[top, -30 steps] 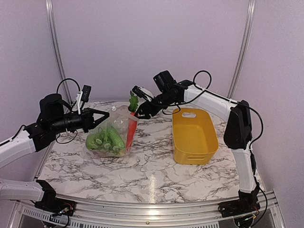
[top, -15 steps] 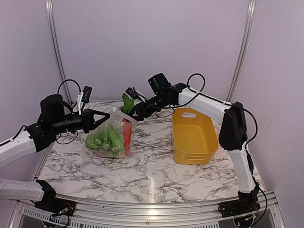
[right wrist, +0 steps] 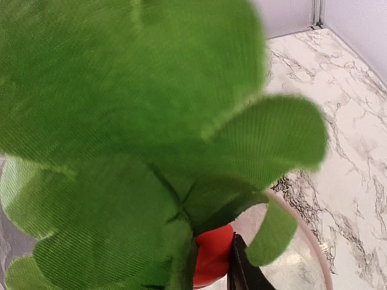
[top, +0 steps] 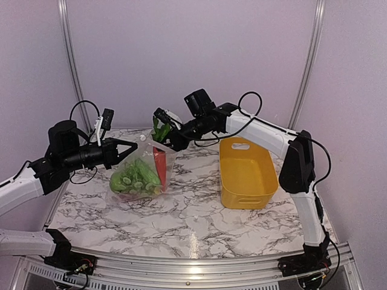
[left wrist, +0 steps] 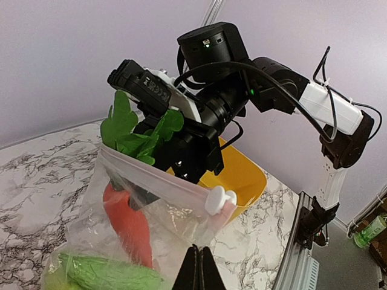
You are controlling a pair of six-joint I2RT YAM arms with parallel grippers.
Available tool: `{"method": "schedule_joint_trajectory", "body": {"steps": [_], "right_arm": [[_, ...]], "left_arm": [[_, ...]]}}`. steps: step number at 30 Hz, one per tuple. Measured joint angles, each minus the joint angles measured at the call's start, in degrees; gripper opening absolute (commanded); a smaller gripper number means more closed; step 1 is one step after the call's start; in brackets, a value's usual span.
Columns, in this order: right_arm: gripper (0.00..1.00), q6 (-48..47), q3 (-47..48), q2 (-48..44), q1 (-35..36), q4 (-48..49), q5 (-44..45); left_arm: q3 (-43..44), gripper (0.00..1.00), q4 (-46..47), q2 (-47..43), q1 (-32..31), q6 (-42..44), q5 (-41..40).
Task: Place the food in the zip-top bag and seal the zipper
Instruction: Adjust the fake vegetable in the zipper food storage bag.
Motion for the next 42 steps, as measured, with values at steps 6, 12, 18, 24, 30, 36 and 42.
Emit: {"method": "schedule_joint_trajectory", "body": {"steps": [6,12,18,24,30,36,42], "right_arm": [[0.13,-12.4,-7.3,-7.6,2.0,2.3,1.8],[0.12,-25.7,-7.9,-11.4,8.7,1.7,6.7],[0.16,-30.6,-3.7,-8.7,10.6,-2.2,10.1],[0.18,-30.5,-2.6,-5.4,10.3,-2.9,10.2],[0.37,-24.3,-5.0,-3.6,10.3,3.9,6.8],[0.68,-16.2,-6.3,-2.3,10.0,10.8,4.7],[0.78,-14.4,-7.0,-3.5,8.5,10.2,4.0]], "left_arm": [[0.0,0.00,-0.3,-1.4,0.0,0.4,-1.1],[-1.1,0.00,-0.3,-2.7,0.0,0.5,-2.4],[-1.8,0.00,-0.3,-4.2,0.0,0.5,-3.5],[-3.7,0.00,0.2,-5.9,0.0,-0.1,-4.2],[-4.6,0.00,0.5,-5.8,0.0,-0.5,-4.6],[-5.1,0.00,1.3,-5.8,0.0,-0.7,-4.9],[-5.3,0.00,2.0,-5.9,0.0,-0.5,-5.0]]}}
